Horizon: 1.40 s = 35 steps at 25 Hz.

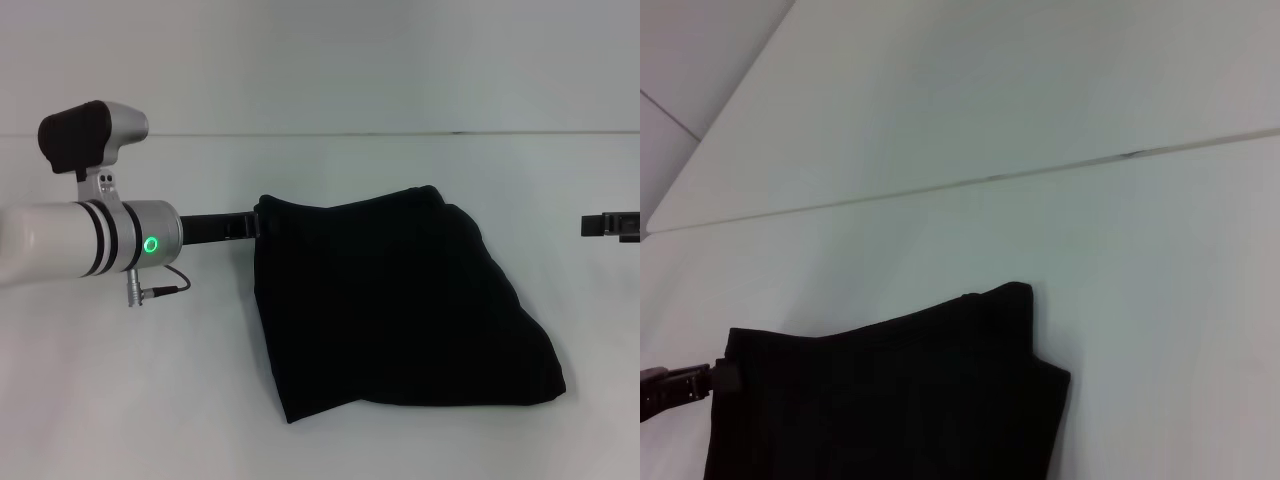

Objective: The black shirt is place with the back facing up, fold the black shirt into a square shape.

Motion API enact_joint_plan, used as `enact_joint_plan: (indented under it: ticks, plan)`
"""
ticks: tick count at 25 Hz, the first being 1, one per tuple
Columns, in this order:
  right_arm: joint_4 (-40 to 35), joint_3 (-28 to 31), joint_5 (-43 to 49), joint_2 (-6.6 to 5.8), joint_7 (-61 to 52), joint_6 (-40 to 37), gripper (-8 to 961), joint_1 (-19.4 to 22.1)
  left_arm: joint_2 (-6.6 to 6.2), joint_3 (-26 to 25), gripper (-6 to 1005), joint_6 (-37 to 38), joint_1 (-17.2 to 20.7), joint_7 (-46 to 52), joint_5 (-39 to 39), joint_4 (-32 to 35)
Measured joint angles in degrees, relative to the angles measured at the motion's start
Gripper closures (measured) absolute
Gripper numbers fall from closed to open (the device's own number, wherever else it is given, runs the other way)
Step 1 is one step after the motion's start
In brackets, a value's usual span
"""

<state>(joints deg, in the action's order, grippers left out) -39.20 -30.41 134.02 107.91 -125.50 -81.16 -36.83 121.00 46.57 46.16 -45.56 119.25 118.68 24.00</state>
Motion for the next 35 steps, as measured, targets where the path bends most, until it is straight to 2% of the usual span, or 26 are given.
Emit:
enact_joint_plan:
  ticks: [3, 8, 11, 18, 25, 35]
  plan:
    - [0.0, 0.0, 0.0, 0.08, 0.2, 0.2, 66, 0.0, -0.24, 0.0, 678, 0.2, -0.5, 0.0, 0.0, 0.0]
    - [0.0, 0.4, -0.2, 0.18, 0.7, 0.3, 71, 0.2, -1.23, 0.1, 901, 0.4, -2.4, 0.5, 0.2, -0.2]
    - [0.0, 0.4, -0.2, 0.36, 0.8, 0.4, 74, 0.3, -1.86, 0.4, 972, 0.4, -4.6, 0.7, 1.4, -0.5]
    - [0.0, 0.5, -0.3, 1.02, 0.9, 0.5, 82, 0.5, -2.67, 2.2, 935, 0.1, -7.4, 1.3, 1.6, -0.6]
    - [0.5, 0.5, -0.3, 1.19, 0.9, 0.5, 90, 0.5, -3.0, 2.9, 898, -0.5, -8.2, 2.0, 2.3, -0.6]
    - [0.5, 0.8, -0.9, 1.16, 2.3, 0.6, 101, 0.0, -2.34, 2.5, 846, -3.4, -7.5, 2.0, 2.8, 0.3]
